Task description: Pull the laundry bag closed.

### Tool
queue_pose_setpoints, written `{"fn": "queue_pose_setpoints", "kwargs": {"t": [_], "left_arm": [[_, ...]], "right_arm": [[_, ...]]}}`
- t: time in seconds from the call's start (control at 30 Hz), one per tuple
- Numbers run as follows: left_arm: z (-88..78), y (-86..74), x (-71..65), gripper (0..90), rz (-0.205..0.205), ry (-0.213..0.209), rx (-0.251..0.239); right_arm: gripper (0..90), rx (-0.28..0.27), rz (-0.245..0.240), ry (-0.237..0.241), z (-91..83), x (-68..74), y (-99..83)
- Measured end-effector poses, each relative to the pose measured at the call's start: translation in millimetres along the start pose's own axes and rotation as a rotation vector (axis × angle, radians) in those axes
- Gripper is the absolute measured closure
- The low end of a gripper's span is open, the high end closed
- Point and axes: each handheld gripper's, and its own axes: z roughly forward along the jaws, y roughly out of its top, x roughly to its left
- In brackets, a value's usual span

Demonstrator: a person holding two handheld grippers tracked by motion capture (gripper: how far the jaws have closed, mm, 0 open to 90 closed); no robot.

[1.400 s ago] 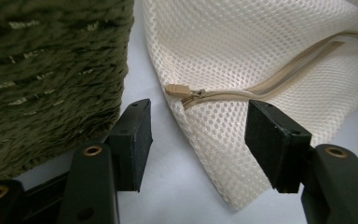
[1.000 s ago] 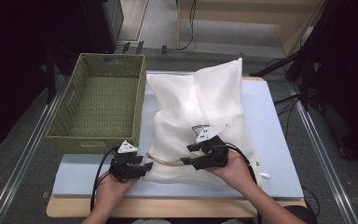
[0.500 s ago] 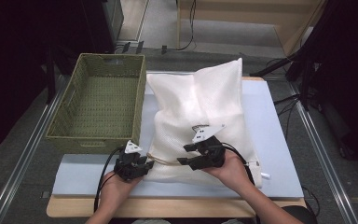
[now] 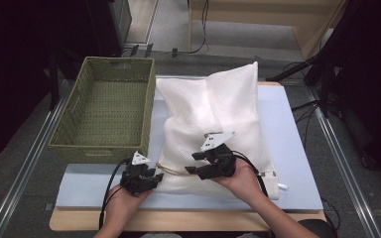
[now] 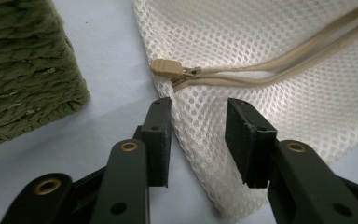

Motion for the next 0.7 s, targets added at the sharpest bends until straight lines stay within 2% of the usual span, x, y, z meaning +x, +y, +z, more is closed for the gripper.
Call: {"fn": "queue_pose_setpoints", "kwargs": {"t": [0.13,0.27,0.4,0.53,0.63,0.7], "left_arm": [[2.4,4.3,-1.3,70.0,0.013,0.018,0.017],[4.3,6.9,1.0,75.7,0.000,0.013,0.016],[5.7,7.3,1.5,81.8,0.014,0.014,0.008],[6.9,8.8,1.9,88.5,0.004,-0.032,-0.003],[3.0,11.9,3.7,88.8,0.001,-0.066,0.020],[-2.8,14.6,3.9,88.9,0.000,-0.081,-0.006]], "right_arm": [[47.9,0.002,0.002,-0.004,2.5,-0.4,1.1],[48.1,0.018,-0.002,-0.002,9.6,0.8,3.6],[48.5,0.019,0.005,0.005,15.0,1.6,8.7],[49.4,0.023,0.006,0.015,22.7,2.5,15.2],[51.0,0.030,-0.001,0.020,28.8,3.4,18.4],[52.7,0.035,0.002,0.021,29.7,3.6,20.3]]}}
